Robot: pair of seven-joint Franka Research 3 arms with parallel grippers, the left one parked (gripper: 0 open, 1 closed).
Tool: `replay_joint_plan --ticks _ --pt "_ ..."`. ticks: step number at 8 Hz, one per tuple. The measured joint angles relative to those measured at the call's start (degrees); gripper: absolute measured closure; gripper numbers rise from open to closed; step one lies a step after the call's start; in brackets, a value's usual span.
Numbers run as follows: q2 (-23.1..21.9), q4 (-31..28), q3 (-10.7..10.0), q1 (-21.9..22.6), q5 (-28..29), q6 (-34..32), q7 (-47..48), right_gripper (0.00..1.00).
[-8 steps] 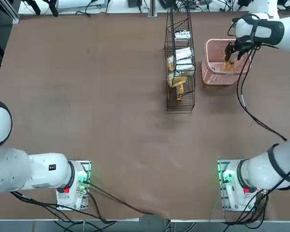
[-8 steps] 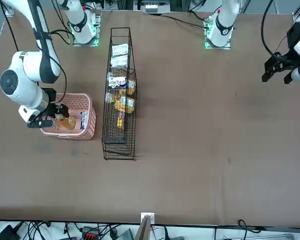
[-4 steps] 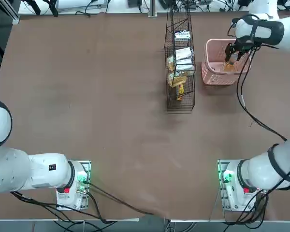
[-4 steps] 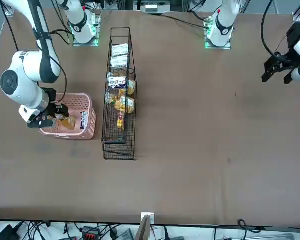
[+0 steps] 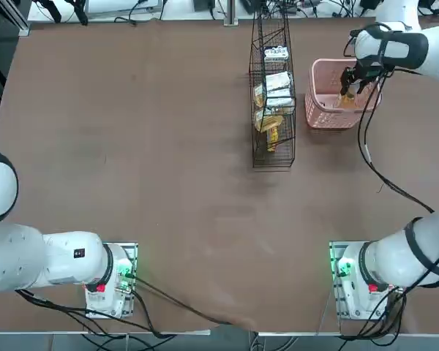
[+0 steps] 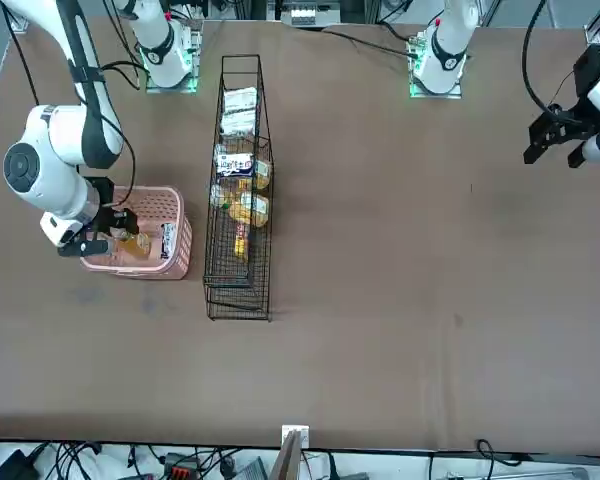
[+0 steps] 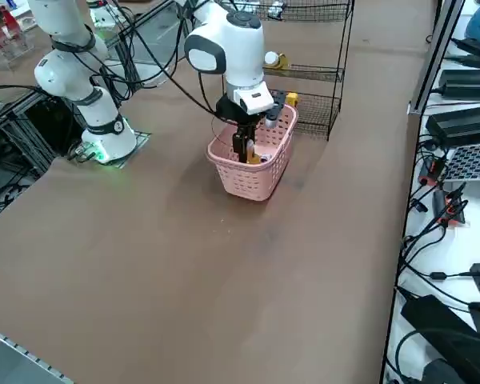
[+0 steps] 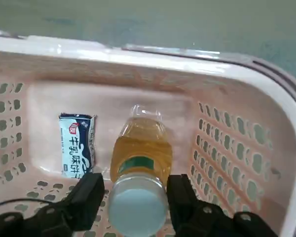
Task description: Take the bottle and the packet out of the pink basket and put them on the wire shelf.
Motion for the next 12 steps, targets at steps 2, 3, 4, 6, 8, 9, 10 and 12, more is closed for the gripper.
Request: replay_joint_plan --ticks 2,3,4,6,8,9,10,12 --pt "0.0 0.0 0.0 0.0 0.0 0.0 -0.8 0.26" --pt "0.0 0.0 0.0 0.0 0.0 0.0 -1.5 0.32" --pt "0.0 0.0 0.0 0.0 -0.1 0.0 -1.9 0.43" --pt "0.0 0.1 0.0 0.0 -0.1 0.1 -2.3 0.45" --pt "-0.5 0.5 0.0 0.0 -0.1 -0.1 -3.6 0.45" --pt "-1.4 1.4 0.0 0.0 -0.1 -1.5 -3.7 0.45" --pt "-2.8 3.3 0.0 0.0 -0.1 -4.8 -3.9 0.45" --pt "-5.5 9.1 0.0 0.0 -0.1 -13.6 -3.9 0.45"
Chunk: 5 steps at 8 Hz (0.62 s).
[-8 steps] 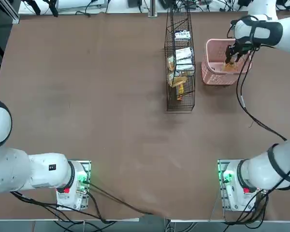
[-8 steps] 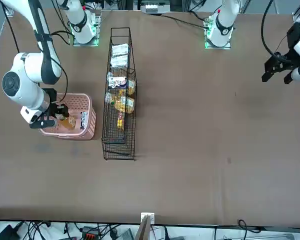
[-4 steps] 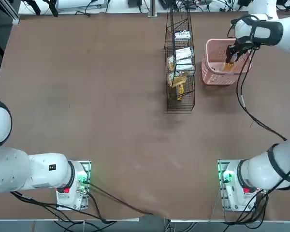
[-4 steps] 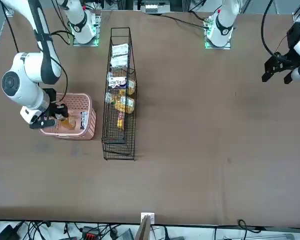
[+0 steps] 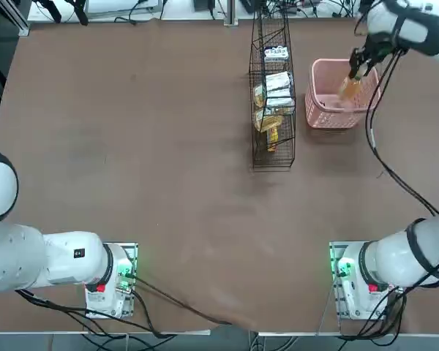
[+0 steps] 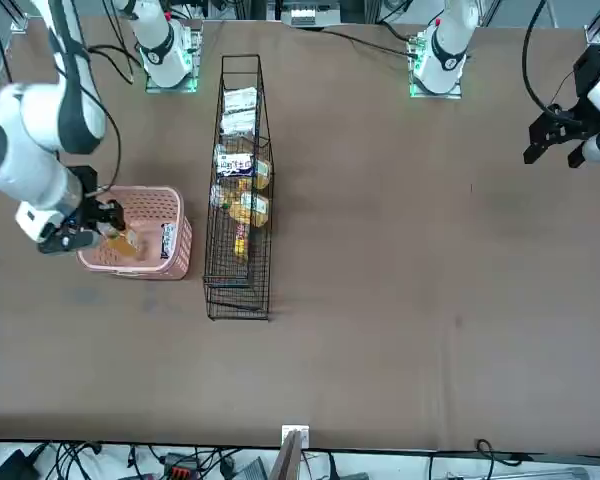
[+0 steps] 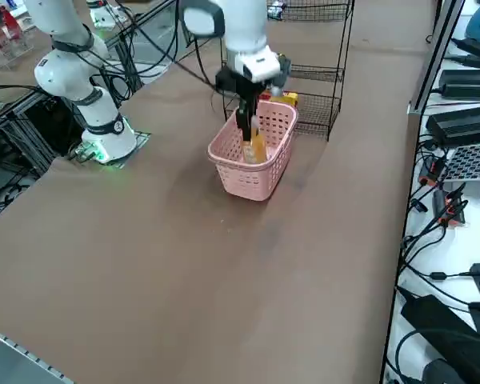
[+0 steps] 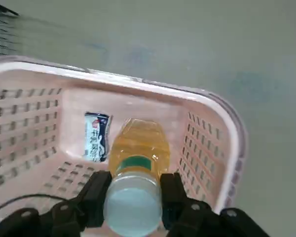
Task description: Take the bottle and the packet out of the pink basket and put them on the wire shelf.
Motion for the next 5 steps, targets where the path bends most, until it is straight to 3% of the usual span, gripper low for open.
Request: replay_joint_plan --ticks 3,5 --pt "-1.2 9.3 0.1 0.0 0.0 -12.1 0.0 0.45" --pt "-1.3 14.9 0.1 0.0 0.5 -16.1 0.0 0.45"
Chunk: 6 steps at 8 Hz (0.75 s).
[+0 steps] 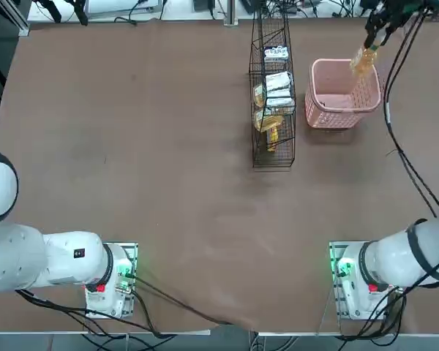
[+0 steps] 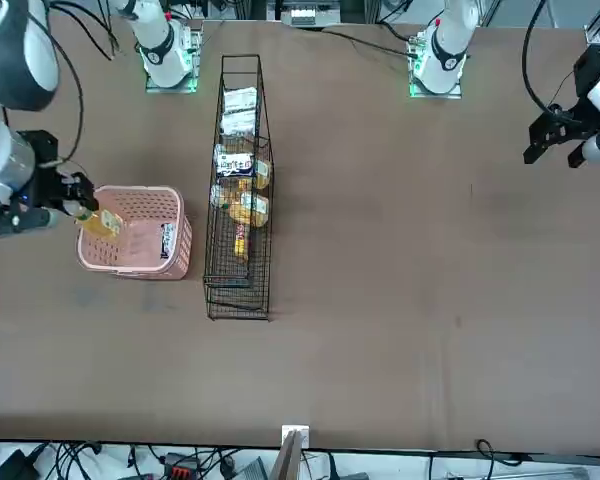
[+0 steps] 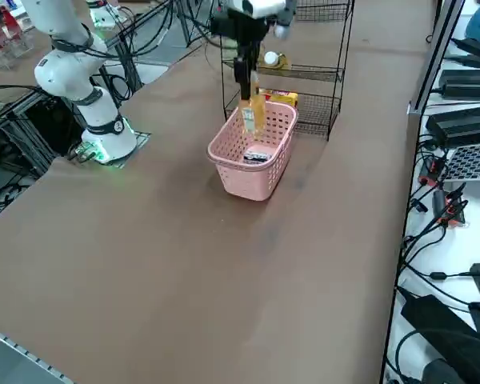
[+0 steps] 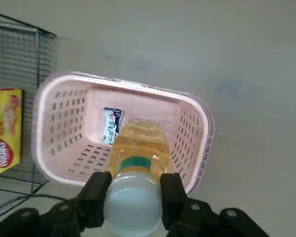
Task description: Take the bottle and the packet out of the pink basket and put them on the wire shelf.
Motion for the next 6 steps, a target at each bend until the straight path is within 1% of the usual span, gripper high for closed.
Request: replay_joint_plan --ticks 3,5,6 --pt "0.0 4.3 0.1 0.1 5.4 -1.4 0.0 0.45" --pt "0.1 5.7 0.2 0.3 8.4 -1.5 -0.1 0.45" --pt "0.1 5.9 0.6 0.4 11.5 -1.5 -0.7 0.45"
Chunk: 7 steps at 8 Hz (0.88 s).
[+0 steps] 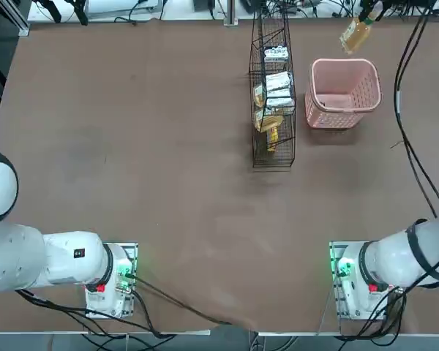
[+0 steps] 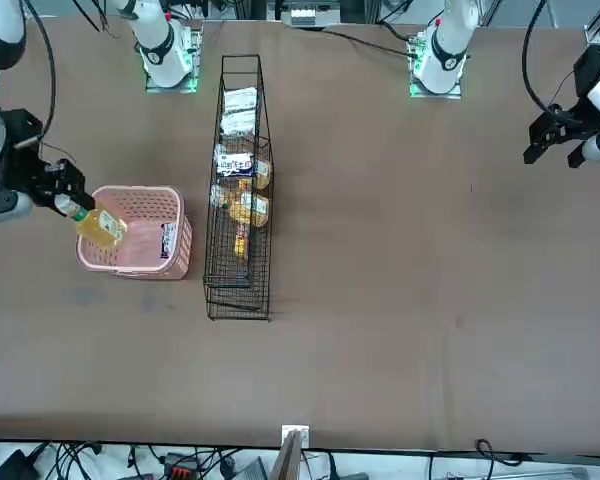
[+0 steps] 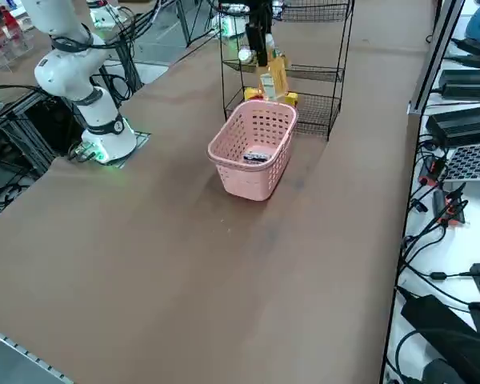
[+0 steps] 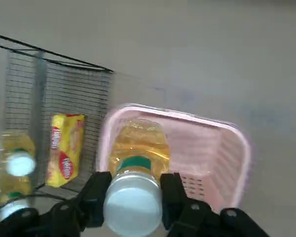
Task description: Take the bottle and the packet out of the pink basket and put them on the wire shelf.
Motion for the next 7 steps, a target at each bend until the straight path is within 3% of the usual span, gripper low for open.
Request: replay_joint_plan --ticks 7 --pt "2.8 0.0 0.8 0.6 21.8 -0.2 -12.3 0.45"
